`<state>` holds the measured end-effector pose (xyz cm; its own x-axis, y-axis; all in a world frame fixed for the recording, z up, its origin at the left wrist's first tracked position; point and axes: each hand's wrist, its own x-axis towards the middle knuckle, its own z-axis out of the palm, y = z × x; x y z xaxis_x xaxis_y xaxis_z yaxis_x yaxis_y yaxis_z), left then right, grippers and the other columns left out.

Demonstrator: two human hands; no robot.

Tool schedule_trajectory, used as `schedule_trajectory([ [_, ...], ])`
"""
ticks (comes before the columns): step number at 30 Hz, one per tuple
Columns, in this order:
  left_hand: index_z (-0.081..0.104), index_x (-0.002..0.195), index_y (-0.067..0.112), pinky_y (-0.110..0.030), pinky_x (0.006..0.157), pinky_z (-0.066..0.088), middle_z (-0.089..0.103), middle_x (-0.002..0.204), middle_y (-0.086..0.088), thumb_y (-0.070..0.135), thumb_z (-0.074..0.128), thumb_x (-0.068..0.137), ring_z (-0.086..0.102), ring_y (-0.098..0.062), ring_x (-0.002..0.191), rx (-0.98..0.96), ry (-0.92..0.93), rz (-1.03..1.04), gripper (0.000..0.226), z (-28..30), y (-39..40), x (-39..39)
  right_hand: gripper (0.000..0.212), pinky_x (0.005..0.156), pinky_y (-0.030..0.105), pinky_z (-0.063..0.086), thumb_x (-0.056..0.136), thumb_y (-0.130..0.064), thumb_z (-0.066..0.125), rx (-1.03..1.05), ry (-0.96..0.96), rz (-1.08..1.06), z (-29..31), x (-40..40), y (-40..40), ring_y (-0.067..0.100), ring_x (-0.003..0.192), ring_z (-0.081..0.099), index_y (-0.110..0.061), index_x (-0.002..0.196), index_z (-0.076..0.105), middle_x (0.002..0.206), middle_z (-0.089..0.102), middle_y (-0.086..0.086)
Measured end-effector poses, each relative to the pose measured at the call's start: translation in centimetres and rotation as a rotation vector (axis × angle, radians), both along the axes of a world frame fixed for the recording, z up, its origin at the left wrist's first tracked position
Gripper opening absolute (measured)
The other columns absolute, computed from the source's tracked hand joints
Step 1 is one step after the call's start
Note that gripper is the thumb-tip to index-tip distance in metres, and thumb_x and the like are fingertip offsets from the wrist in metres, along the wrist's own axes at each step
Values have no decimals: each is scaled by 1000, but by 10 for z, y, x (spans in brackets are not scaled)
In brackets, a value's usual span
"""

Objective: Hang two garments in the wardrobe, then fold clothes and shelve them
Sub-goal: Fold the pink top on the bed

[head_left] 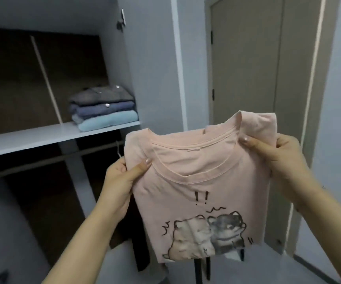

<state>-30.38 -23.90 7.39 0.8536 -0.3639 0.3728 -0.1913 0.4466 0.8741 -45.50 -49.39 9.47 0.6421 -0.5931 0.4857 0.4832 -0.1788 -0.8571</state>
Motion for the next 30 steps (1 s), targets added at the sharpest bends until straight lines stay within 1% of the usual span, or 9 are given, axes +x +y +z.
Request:
schedule_trajectory([
  [2,71,104,7,-24,71,57,74,105,-11,11,73,75,71,-20,95,6,-18,107,29,20,29,22,46,60,26,53,62,-42,86,8,-39,135,18,48,17,19,74,68,-2,80,71,87,74,15],
  [5,71,105,7,-25,71,58,74,104,-12,12,72,76,71,-21,94,-30,-31,255,30,47,71,57,47,63,29,54,59,-37,85,49,-69,298,43,119,49,20,73,68,1,81,71,85,74,15],
  [8,71,103,6,-25,66,58,74,102,-13,20,73,76,72,-21,90,-47,-47,378,30,68,107,97,36,63,29,52,58,-37,84,50,-96,390,63,187,82,18,71,67,-7,75,73,82,74,11],
  [13,77,84,21,-25,60,56,76,96,-6,36,76,74,73,-20,86,0,-146,514,18,95,154,177,52,56,30,47,59,-45,85,-44,-146,413,94,295,121,18,63,60,1,71,64,73,69,8],
  [15,76,85,28,-26,62,57,76,96,-2,40,73,78,73,-18,87,59,-236,539,14,104,167,211,42,54,28,49,64,-42,85,-76,-155,415,107,335,130,17,63,61,-4,69,67,72,69,8],
  [18,73,91,27,-28,67,55,76,96,2,41,70,84,73,-15,88,150,-339,584,17,123,179,264,32,54,28,51,68,-38,85,-122,-149,400,129,387,135,19,63,64,-10,69,71,74,71,9],
  [22,69,100,28,-18,56,54,75,94,9,36,66,88,72,-9,82,174,-390,555,15,155,180,329,29,55,28,54,68,-37,85,-183,-151,371,168,443,131,20,65,68,-11,71,72,79,74,11],
  [26,68,105,26,-26,54,57,76,93,6,36,68,87,73,-12,81,127,-338,457,21,194,174,379,24,52,26,53,70,-32,85,-212,-171,367,213,484,125,20,61,68,-12,70,73,77,74,10],
  [30,69,105,10,-28,57,58,76,94,-7,25,70,86,74,-21,84,25,-239,379,24,248,162,447,24,51,25,53,74,-28,82,-285,-235,342,272,544,117,18,56,65,-9,74,69,70,72,6],
])
